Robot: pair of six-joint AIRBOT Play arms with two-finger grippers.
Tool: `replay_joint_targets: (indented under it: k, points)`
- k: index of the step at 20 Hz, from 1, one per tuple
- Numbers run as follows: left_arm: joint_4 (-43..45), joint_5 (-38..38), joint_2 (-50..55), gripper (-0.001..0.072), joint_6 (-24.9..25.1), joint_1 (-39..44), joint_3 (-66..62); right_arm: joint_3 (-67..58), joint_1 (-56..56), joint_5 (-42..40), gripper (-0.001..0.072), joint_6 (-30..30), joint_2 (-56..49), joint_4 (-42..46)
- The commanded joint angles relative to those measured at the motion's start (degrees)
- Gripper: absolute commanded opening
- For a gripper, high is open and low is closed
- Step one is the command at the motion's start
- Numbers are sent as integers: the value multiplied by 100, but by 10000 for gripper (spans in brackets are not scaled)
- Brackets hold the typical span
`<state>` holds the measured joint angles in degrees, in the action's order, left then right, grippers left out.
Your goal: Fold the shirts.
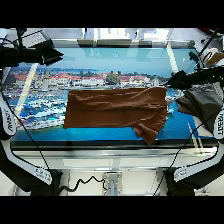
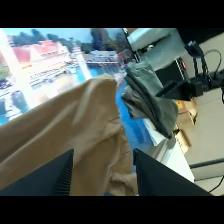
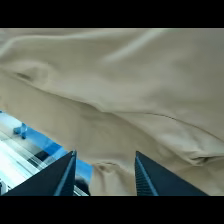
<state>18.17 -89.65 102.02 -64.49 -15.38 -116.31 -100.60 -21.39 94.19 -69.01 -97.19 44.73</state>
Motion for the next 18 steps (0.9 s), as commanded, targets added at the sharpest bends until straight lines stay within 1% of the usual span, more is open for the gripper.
replay_joint_targets:
  k: [1, 2, 4, 6, 9, 10, 12, 15, 17, 18]
  points:
    - [330, -402, -710, 331, 131, 70, -2, -4, 11, 197, 398, 0, 732, -52]
    - [599, -507, -970, 330, 127, 101, -2, -4, 11, 212, 398, 4, 962, -50]
    - [1123, -627, -1488, 275, 129, 197, 2, -4, 20, 181, 398, 2, 1443, -42]
    - [1884, -697, -1982, 274, 28, 374, 52, 2, 39, 267, 398, -101, 1906, 109]
    - [3624, -785, -2529, 276, -188, 776, 321, 28, 168, 310, 397, -387, 2492, 938]
    - [3901, -789, -2638, 280, -221, 846, 509, 131, 219, 310, 398, -463, 2662, 1128]
    - [3818, -761, -2791, 300, -214, 846, 1117, 599, 358, 332, 398, -472, 3001, 1276]
    - [3670, -658, -2870, 296, -210, 846, 2393, 1727, 654, 297, 398, -474, 3451, 1725]
    - [3707, -105, -2870, 259, -181, 844, 3228, 2496, 776, 146, 399, -476, 3617, 2015]
    - [3716, 315, -2868, 260, -190, 844, 3611, 2852, 772, 72, 401, -474, 3648, 2026]
